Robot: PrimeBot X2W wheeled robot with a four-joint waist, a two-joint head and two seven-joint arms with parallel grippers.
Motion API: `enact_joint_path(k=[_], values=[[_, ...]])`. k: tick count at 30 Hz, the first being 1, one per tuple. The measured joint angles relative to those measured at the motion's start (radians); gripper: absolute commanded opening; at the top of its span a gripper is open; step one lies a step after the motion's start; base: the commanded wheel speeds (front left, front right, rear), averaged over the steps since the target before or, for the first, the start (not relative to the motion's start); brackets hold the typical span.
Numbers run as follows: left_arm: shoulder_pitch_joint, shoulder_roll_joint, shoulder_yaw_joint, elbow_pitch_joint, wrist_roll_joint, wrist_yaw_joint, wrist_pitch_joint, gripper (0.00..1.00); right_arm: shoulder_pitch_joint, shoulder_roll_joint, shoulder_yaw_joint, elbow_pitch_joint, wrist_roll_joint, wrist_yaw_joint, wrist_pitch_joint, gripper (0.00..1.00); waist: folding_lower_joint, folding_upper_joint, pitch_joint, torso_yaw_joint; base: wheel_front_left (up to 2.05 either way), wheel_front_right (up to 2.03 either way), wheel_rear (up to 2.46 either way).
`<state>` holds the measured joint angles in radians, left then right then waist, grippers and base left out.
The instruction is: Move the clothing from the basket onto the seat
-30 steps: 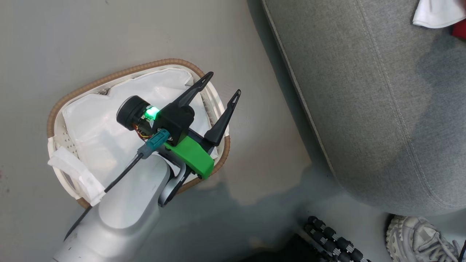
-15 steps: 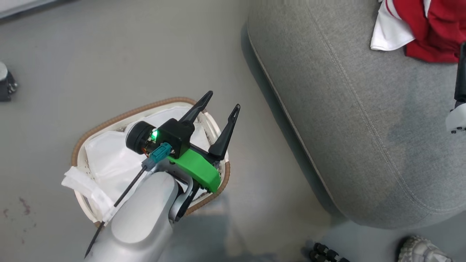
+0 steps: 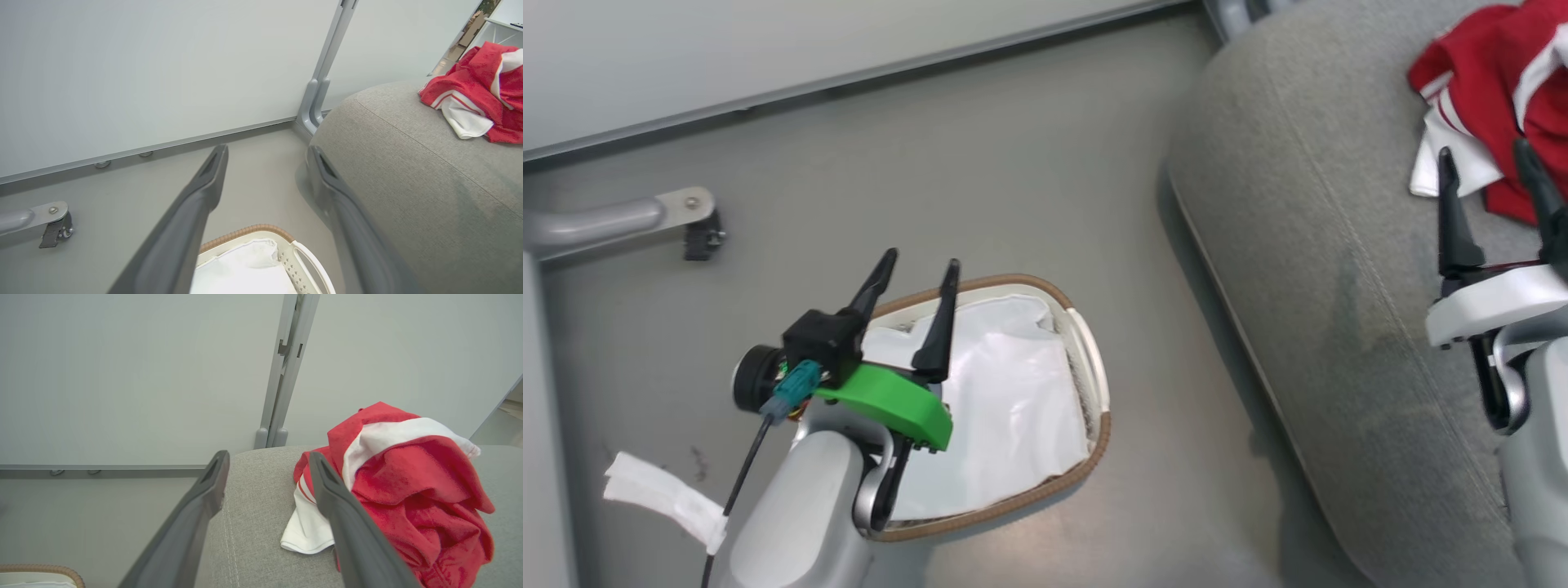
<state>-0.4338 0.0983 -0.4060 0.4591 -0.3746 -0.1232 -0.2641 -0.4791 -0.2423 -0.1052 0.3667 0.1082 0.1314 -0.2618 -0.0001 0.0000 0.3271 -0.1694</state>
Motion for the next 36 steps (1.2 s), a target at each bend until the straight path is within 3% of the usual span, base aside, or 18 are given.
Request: enact_joint_path(k=[8, 16, 28, 36], values=[[0.104, -0.018, 0.183, 0.01, 0.062, 0.011, 0.0, 1.0, 0.051, 0.057, 0.056, 0.022, 0.022, 0.0, 0.0, 1.0, 0.0, 0.0, -0.088, 0.099, 0.0, 0.0, 0.0], [0.208, -0.034, 0.303, 0.031, 0.109, 0.008, 0.0, 1.0, 0.156, 0.11, 0.038, 0.04, 0.037, 0.0, 0.0, 1.0, 0.0, 0.0, -0.18, 0.173, 0.0, 0.0, 0.0], [0.362, -0.046, 0.404, 0.024, 0.151, 0.0, 0.0, 1.0, 0.291, 0.157, 0.066, 0.058, 0.034, 0.0, 0.0, 1.0, -0.0001, -0.0001, -0.312, 0.223, 0.0, 0.0, 0.0], [0.388, -0.047, 0.393, 0.01, 0.097, -0.002, 0.0, 1.0, 0.327, 0.168, 0.071, 0.054, 0.04, 0.0, 0.0, 1.0, 0.0, 0.0, -0.346, 0.228, 0.0, 0.0, 0.0]])
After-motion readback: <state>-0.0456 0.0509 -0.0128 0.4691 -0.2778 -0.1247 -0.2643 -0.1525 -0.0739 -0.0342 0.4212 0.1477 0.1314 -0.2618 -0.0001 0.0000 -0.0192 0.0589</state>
